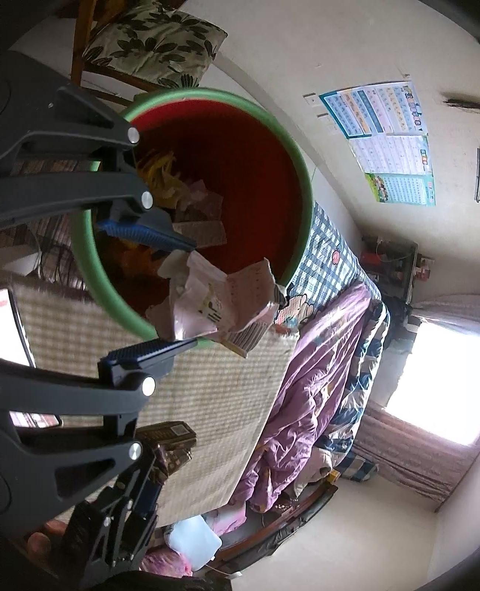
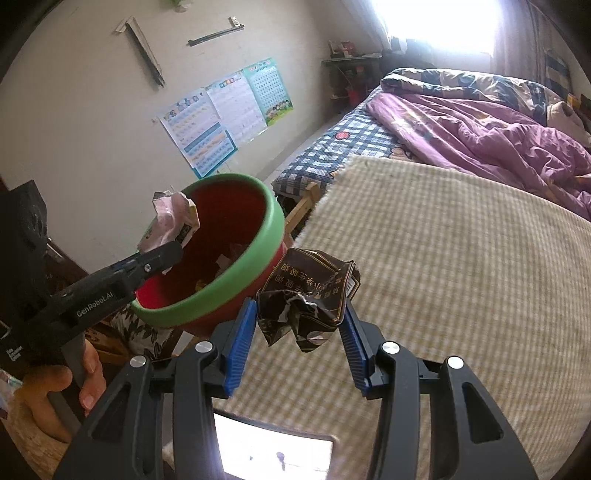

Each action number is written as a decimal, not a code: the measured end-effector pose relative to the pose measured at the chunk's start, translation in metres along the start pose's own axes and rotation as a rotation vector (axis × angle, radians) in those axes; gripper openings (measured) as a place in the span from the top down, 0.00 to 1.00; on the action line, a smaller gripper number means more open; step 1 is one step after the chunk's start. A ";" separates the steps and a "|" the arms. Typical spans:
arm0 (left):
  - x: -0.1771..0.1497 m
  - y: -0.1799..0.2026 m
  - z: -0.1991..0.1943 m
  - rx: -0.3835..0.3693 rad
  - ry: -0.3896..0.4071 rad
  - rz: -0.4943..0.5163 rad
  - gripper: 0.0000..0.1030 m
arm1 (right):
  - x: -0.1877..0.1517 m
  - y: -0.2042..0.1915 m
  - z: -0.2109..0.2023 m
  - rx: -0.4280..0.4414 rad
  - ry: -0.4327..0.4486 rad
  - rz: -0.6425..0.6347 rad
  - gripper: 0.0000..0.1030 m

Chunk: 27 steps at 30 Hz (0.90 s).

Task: Collect trash
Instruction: 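Carry the pink and brown wrappers over the bucket with both tools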

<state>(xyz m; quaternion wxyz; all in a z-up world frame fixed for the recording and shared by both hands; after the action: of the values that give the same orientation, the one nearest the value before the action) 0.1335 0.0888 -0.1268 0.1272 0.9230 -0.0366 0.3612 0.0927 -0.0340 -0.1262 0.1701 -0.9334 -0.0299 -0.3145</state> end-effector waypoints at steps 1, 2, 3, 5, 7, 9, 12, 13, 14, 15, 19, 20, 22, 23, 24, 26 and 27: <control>0.001 -0.004 0.000 0.000 0.000 0.001 0.57 | 0.001 -0.003 0.001 -0.001 0.003 0.000 0.57; 0.001 -0.007 0.000 0.002 0.001 0.004 0.57 | 0.003 -0.007 0.002 -0.002 0.006 -0.001 0.56; 0.002 -0.011 0.001 0.007 0.001 0.008 0.57 | 0.006 -0.011 0.004 -0.002 0.010 -0.001 0.56; 0.003 -0.016 0.002 0.011 -0.002 0.011 0.57 | 0.010 -0.018 0.007 -0.002 0.014 -0.003 0.56; 0.002 -0.024 0.003 0.009 -0.008 0.005 0.57 | 0.015 -0.023 0.011 -0.002 0.018 -0.007 0.56; 0.003 -0.030 0.004 0.009 -0.008 0.005 0.57 | 0.019 -0.028 0.014 0.001 0.022 -0.010 0.56; 0.004 -0.037 0.003 0.011 -0.007 0.004 0.57 | 0.025 -0.037 0.019 0.005 0.023 -0.019 0.56; 0.005 -0.039 0.004 0.013 -0.006 0.003 0.57 | 0.026 -0.040 0.021 0.007 0.022 -0.023 0.56; 0.005 -0.043 0.004 0.014 -0.004 0.002 0.57 | 0.027 -0.043 0.023 0.009 0.022 -0.027 0.56; 0.005 -0.045 0.003 0.016 -0.003 0.001 0.57 | 0.029 -0.048 0.026 0.011 0.022 -0.033 0.56; 0.006 -0.058 0.002 0.020 -0.002 -0.011 0.57 | 0.032 -0.057 0.034 0.017 0.018 -0.050 0.56; 0.007 -0.061 0.001 0.020 -0.001 -0.013 0.57 | 0.033 -0.060 0.035 0.018 0.017 -0.053 0.56; 0.008 -0.067 0.000 0.020 0.002 -0.019 0.57 | 0.034 -0.063 0.038 0.019 0.016 -0.058 0.56; 0.009 -0.067 0.000 0.021 0.003 -0.021 0.57 | 0.033 -0.065 0.039 0.020 0.015 -0.061 0.56; 0.009 -0.069 -0.001 0.021 0.004 -0.023 0.57 | 0.034 -0.066 0.040 0.019 0.015 -0.063 0.56; 0.009 -0.073 0.000 0.022 0.005 -0.026 0.57 | 0.034 -0.068 0.042 0.019 0.015 -0.066 0.56; 0.009 -0.075 0.000 0.023 0.003 -0.026 0.57 | 0.035 -0.069 0.043 0.019 0.015 -0.067 0.56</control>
<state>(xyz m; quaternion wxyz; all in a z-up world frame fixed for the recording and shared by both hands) 0.1521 0.1611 -0.1364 0.1213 0.9242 -0.0201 0.3615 0.1347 0.0435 -0.1170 0.1685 -0.9279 -0.0630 -0.3266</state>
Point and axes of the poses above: each gripper's, at about its wrist camera, not at the fingertips, and z roughly the way its jaws point, y to its right, x to its top, the point moved 9 cm from there along z, roughly the way its jaws point, and after that the axes turned 1 degree about y, right-handed, at the moved point
